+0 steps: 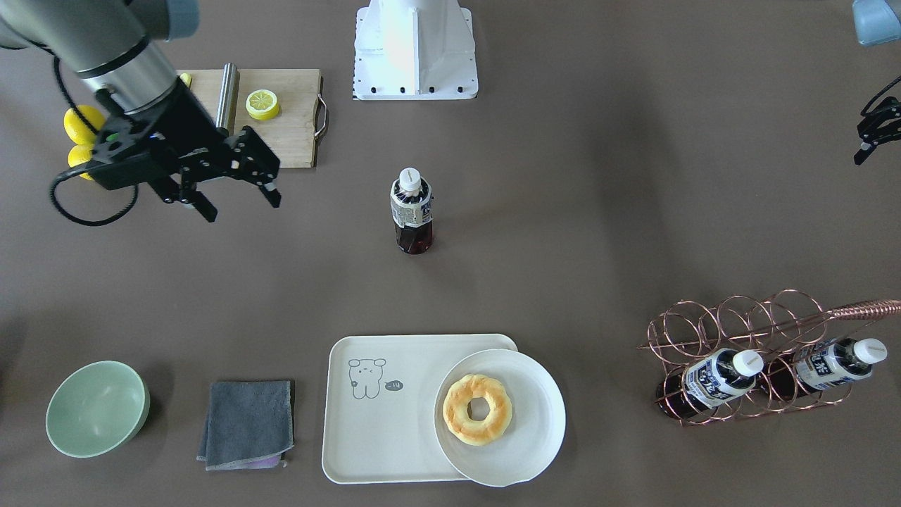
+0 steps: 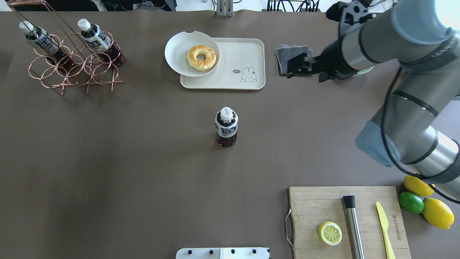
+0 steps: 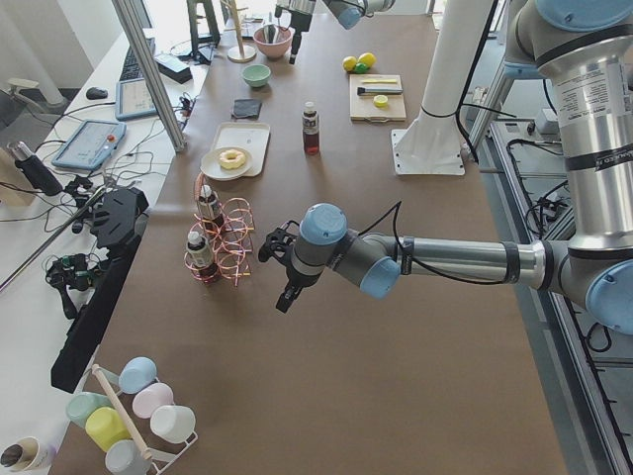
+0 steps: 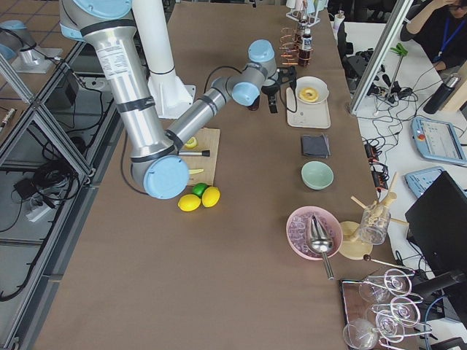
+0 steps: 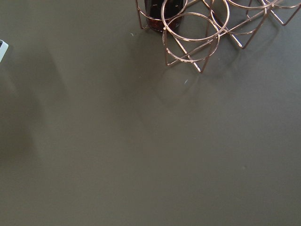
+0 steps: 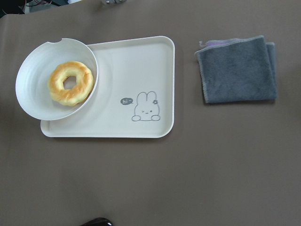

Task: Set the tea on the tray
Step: 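Withdraw the left gripper while the right gripper reaches over the bottle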

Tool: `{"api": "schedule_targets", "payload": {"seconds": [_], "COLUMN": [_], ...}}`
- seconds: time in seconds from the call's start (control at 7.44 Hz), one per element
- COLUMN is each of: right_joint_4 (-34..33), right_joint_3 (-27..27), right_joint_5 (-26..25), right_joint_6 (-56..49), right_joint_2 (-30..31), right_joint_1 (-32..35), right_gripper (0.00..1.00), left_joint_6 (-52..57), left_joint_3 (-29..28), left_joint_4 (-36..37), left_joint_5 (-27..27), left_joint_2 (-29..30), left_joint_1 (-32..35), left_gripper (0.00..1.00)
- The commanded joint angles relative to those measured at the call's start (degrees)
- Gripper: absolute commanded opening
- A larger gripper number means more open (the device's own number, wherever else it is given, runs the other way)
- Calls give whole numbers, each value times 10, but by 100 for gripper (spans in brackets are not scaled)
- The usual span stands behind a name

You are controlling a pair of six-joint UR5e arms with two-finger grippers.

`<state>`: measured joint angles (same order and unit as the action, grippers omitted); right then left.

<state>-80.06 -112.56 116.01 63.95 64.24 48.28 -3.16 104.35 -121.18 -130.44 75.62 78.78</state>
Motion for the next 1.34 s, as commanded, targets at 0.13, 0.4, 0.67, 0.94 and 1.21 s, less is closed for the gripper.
{"api": "schedule_targets", "payload": {"seconds": [0.13,0.4,0.67,0.94,1.21], "right_joint_4": [-237,-293,-318,-317,-314], "right_joint_3": [8,57,77,87,94], "right_joint_5": [-162,-175,-181,-184,-184], "right_joint_6": [105,108,108,107,98], "right_joint_2": [-204,-262,-277,-272,-268], "right_joint_1": [-152,-169,-181,-192,-193], "right_gripper": [100,100,100,99,99], "left_joint_6": [11,9,9,9,9], "left_joint_3": [-35,-61,-63,-63,-63], "left_joint_4": [-17,-48,-48,-48,-48], "left_joint_5": [-3,-3,-3,-3,-3], "left_joint_2": [0,1,1,1,1], "left_joint_1": [6,6,6,6,6], "left_gripper": [100,100,100,100,100]}}
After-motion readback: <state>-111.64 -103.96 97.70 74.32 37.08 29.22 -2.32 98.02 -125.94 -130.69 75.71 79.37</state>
